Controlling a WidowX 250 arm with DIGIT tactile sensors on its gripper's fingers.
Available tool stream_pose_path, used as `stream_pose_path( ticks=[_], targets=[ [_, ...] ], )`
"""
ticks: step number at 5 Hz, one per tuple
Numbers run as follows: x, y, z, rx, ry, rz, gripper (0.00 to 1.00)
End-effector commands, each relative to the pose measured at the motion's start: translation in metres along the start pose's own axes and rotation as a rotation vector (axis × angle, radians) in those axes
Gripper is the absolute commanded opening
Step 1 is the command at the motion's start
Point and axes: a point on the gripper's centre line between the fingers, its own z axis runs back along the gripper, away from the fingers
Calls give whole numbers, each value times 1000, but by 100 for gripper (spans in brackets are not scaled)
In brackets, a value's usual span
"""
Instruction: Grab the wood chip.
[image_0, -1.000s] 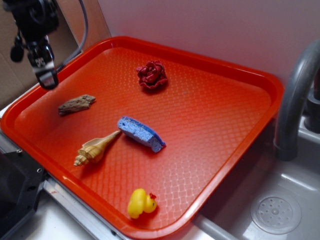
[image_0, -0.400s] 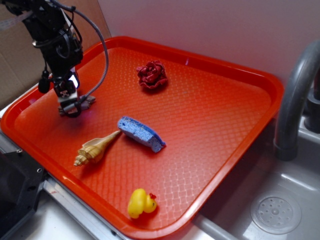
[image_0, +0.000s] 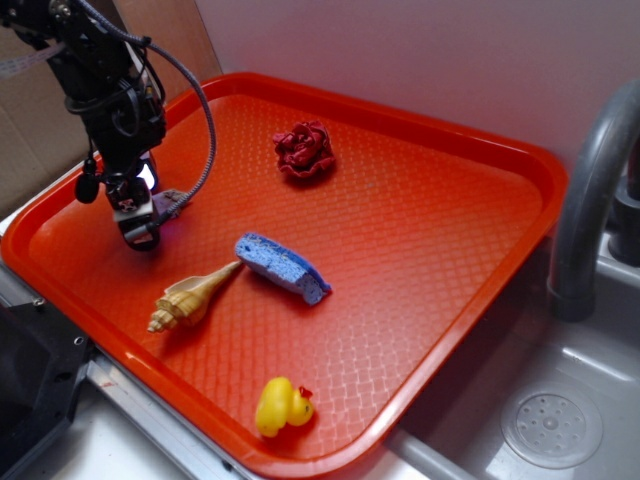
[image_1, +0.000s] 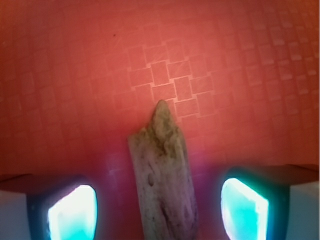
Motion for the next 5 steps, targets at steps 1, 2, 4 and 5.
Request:
stream_pose_path(
  ticks=[1,2,4,5],
  targets=[
    [10,-9,-13,33,26,-44,100],
    [11,-8,-21,79,46,-6,61],
    [11,-7,-20,52,42,6,0],
    [11,-6,-20,50,46,7,0]
  ],
)
